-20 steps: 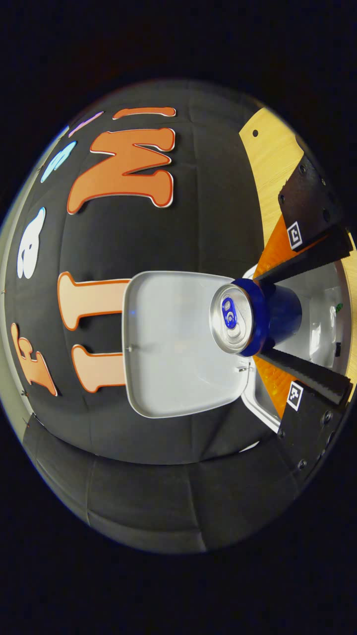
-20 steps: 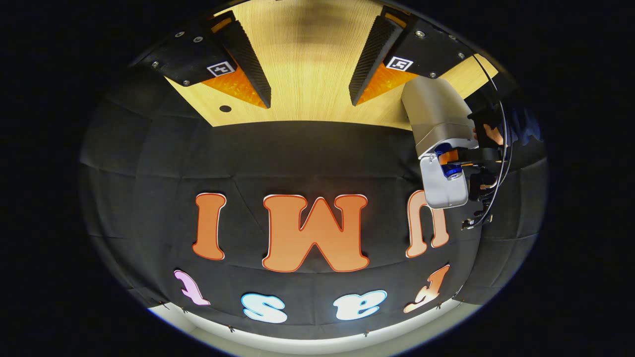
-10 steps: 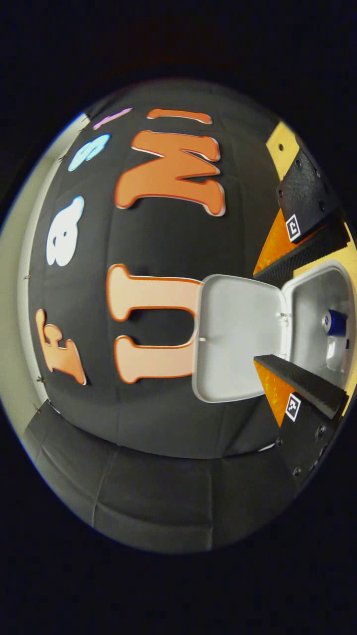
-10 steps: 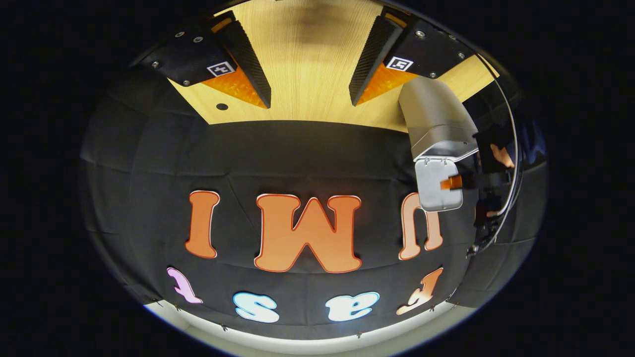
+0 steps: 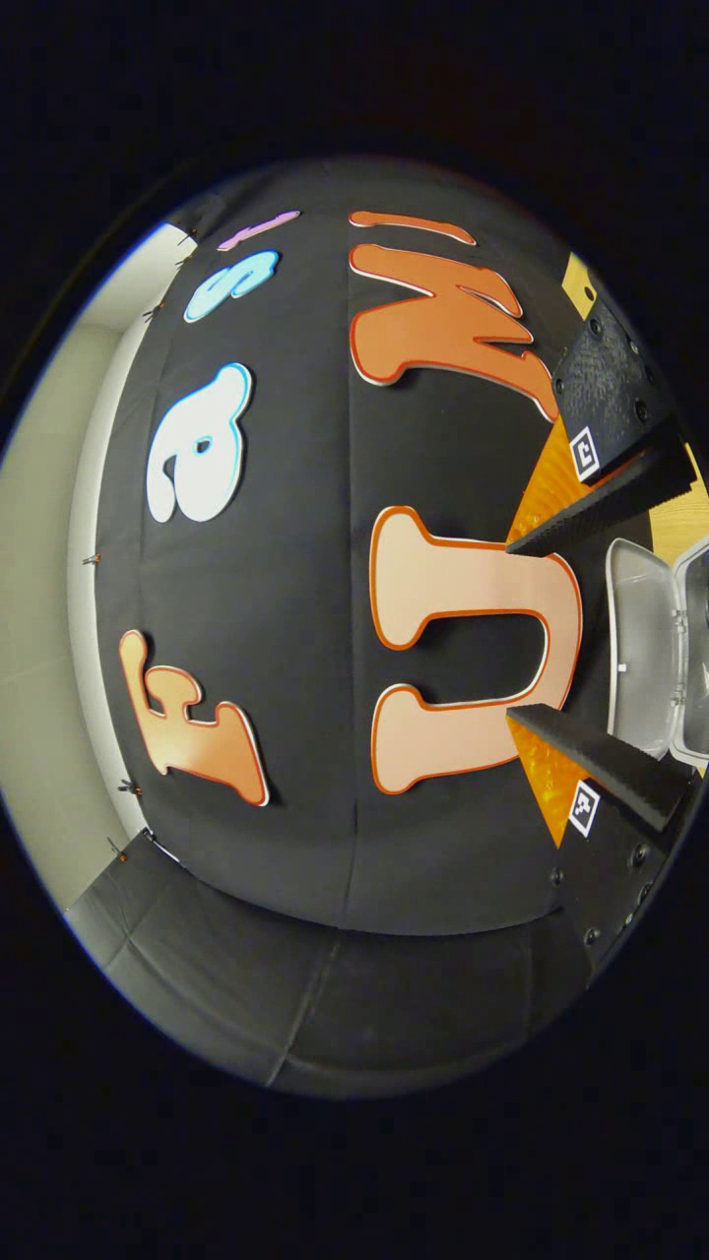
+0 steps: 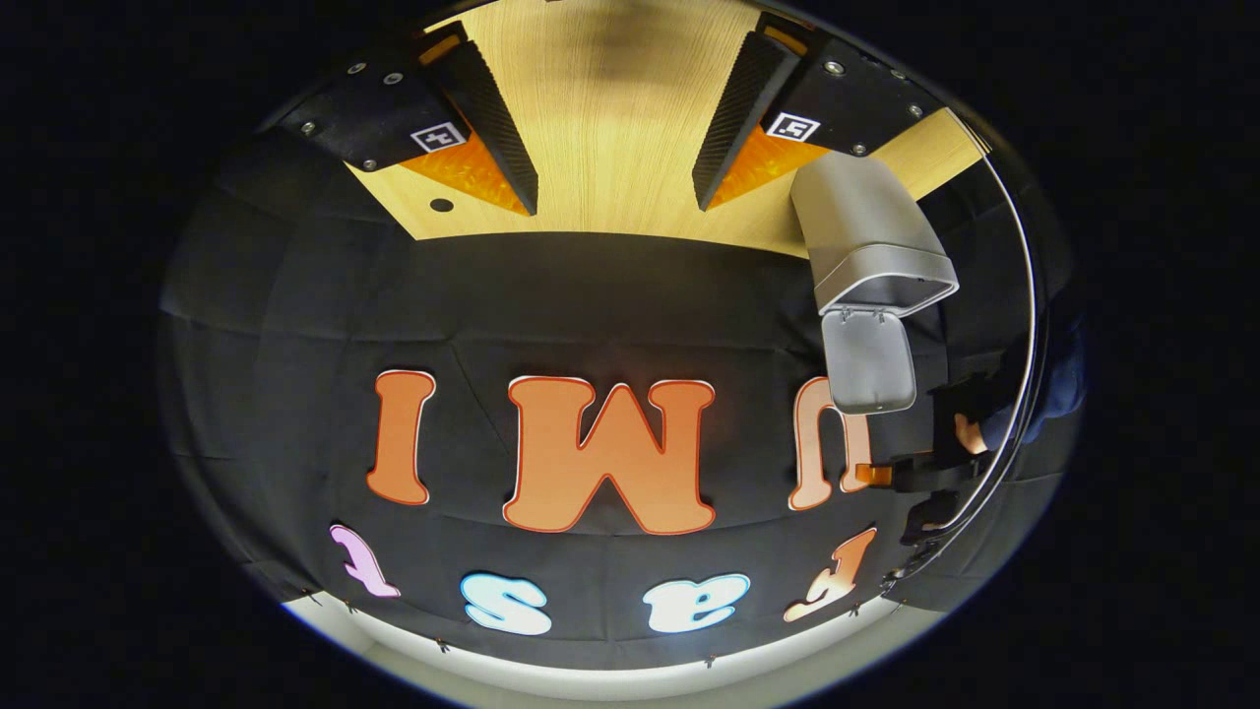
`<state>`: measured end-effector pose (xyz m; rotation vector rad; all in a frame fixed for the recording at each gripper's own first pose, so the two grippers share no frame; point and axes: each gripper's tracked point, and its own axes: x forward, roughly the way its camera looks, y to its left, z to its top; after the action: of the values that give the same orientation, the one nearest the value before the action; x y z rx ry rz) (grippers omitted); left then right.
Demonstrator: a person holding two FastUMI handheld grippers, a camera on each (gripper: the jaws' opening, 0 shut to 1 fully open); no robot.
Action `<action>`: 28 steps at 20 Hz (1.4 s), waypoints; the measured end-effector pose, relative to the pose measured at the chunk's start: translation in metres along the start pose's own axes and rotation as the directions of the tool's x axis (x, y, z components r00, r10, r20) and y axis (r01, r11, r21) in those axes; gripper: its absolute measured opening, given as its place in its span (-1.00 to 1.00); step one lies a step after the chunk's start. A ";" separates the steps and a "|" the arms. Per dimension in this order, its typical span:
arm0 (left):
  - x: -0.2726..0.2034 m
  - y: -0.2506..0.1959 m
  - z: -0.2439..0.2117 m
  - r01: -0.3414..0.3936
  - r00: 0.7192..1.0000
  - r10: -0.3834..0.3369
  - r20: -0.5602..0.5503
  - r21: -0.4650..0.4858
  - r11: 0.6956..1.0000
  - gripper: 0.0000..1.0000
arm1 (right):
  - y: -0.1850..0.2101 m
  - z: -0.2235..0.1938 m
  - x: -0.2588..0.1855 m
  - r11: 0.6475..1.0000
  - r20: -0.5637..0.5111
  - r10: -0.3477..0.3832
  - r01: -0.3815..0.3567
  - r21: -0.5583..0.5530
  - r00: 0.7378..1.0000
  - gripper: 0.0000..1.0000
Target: Press the lid of the desktop garbage bin to open it, pick up the crumpled paper on the desktop and throw it into the bin, then pick up the pop can on the desktop and drop it into the bin, and finally close the garbage bin lid.
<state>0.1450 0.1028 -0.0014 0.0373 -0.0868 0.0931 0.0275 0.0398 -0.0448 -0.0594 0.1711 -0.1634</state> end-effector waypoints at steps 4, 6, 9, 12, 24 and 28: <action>0.005 0.003 -0.022 -0.010 0.996 0.010 -0.091 -0.006 1.000 0.88 | -0.007 -0.005 -0.003 1.000 -0.020 -0.016 0.016 0.009 1.000 0.89; 0.006 0.005 -0.034 -0.014 0.991 0.013 -0.134 -0.008 1.000 0.89 | -0.011 -0.007 -0.004 1.000 -0.022 -0.029 0.030 0.009 0.999 0.89; -0.006 0.004 -0.053 0.006 0.974 -0.008 -0.224 -0.010 1.000 0.89 | -0.015 -0.006 -0.005 0.999 -0.022 -0.038 0.038 0.005 0.999 0.89; -0.015 0.003 -0.057 0.006 0.975 -0.005 -0.224 0.004 1.000 0.84 | -0.014 -0.007 -0.003 0.999 -0.027 -0.029 0.029 0.013 0.999 0.89; -0.111 -0.006 -0.104 0.056 0.952 -0.049 -0.302 0.013 0.998 0.88 | -0.005 -0.008 0.000 0.999 -0.021 0.030 -0.030 0.019 0.999 0.90; -0.151 -0.009 -0.138 0.070 0.952 -0.056 -0.300 0.038 0.997 0.91 | -0.006 -0.010 0.002 0.999 -0.024 0.036 -0.035 0.015 0.999 0.89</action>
<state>0.0077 0.0861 -0.1525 0.0738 0.2193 0.0361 0.0269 0.0332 -0.0540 -0.0399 0.1954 -0.1298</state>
